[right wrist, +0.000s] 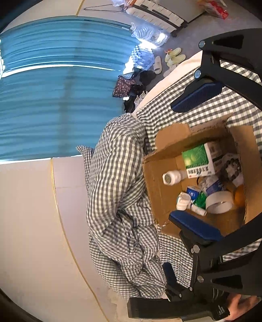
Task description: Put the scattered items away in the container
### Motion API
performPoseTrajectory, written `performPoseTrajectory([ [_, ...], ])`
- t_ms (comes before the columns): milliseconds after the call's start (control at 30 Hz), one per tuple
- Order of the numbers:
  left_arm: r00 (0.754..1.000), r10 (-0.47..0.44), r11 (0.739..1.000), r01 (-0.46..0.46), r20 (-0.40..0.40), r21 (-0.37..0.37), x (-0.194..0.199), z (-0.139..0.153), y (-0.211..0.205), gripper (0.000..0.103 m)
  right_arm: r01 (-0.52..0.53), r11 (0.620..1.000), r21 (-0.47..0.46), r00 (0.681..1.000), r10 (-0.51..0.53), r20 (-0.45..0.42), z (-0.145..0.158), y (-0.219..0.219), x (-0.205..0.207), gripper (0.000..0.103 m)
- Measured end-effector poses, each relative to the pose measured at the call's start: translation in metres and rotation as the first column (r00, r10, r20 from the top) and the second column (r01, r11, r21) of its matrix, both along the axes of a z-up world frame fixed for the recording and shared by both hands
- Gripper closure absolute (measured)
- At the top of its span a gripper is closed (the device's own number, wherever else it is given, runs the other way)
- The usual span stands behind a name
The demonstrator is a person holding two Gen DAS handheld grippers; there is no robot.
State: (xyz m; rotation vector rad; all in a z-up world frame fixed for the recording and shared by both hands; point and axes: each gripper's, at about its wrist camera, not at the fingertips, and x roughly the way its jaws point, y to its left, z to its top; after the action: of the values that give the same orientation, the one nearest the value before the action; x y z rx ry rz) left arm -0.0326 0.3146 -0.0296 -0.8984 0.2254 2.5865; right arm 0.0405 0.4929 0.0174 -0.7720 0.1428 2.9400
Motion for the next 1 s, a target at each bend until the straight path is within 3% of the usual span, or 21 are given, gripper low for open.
performPoseTrajectory([
  [333,0.993,0.118,0.992,-0.118,-0.011,0.039,-0.004,0.015,-0.082,0.0,-0.038,0.999,0.012,0.999,0.038,0.001,0.009,-0.057,-0.022,0.0],
  [533,0.976,0.217,0.975,-0.216,-0.024,0.056,-0.006,0.023,-0.144,0.0,-0.108,0.994,0.025,0.994,0.108,0.002,0.011,-0.102,-0.037,0.0],
  [1000,0.893,0.448,0.893,-0.443,-0.046,0.082,0.013,0.041,-0.283,0.0,-0.308,0.951,0.007,0.951,0.308,0.014,0.008,-0.222,-0.054,0.0],
])
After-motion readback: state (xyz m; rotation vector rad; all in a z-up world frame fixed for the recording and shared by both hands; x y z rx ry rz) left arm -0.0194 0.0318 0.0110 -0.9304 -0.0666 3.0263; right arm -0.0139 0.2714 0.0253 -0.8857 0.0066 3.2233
